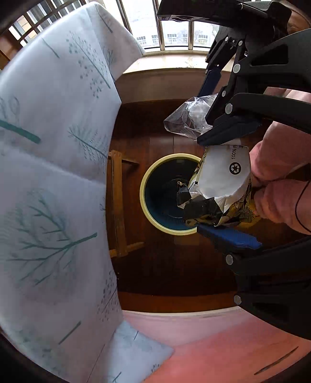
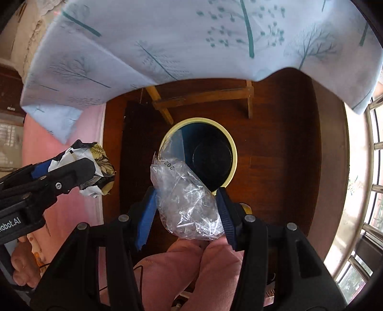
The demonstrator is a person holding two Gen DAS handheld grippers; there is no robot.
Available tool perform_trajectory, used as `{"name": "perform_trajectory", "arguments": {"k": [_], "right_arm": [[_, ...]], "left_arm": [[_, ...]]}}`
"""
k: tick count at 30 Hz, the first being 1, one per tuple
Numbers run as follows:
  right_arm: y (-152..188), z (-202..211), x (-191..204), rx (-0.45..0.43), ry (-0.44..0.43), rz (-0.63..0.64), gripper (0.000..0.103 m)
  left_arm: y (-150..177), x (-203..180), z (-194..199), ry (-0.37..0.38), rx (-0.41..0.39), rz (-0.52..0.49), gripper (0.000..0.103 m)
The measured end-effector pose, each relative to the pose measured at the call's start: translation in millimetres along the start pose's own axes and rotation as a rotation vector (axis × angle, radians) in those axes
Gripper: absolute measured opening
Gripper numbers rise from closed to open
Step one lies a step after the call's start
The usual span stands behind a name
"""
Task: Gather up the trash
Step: 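Carry both items over the bin and open both tools to drop them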
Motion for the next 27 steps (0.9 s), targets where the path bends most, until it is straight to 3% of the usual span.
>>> {"name": "perform_trajectory", "arguments": {"k": [6,13,16,19,21,25,27], "right_arm": [[5.5,-80.3,-44.2,-0.027,0.002,-0.108,0.047],[11.7,-139.9,-59.9,-0.034,-0.009,-0.137,0.047],[6.4,-156.8,-63.1,-0.040,-0.019,-0.154,0.048],[1.8,-167.1,-63.4,-0.059,-0.039,-0.167,0.049],[-0.1,-170.8,-60.8,-0.064,-0.041,-0.165,0.051],[-6.7,-170.3,-50.2,-0.059,-0.056,-0.145,0.070],[-11.2,-167.0,-43.8,-0.065,-0.059,-0.135,0.073]], "left_arm": [[1.5,1.2,-83.6,-0.003,-0.007,-0.044,0.066],[-2.7,7.9,-141.3,-0.008,0.024,-0.063,0.068],[-7.4,15.3,-154.6,0.031,0.031,-0.063,0.073],[-11.1,26.4,-159.9,0.078,0.044,-0.058,0.086],[-13.9,30.8,-160.5,0.091,0.039,-0.053,0.086],[-12.6,32.4,-143.5,0.116,0.016,-0.050,0.087],[-11.1,34.0,-132.8,0.115,0.002,-0.050,0.087]]}}
Point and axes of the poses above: each gripper's, at about its wrist camera, not at the fingertips, and z roughly against the way its jaws point, x to its left, y to its underside, the point moved 3 cm from there along -z, roughly the way its jaws point, and after that the axes turned 6 degrees about -y, right-handed, at the moved point
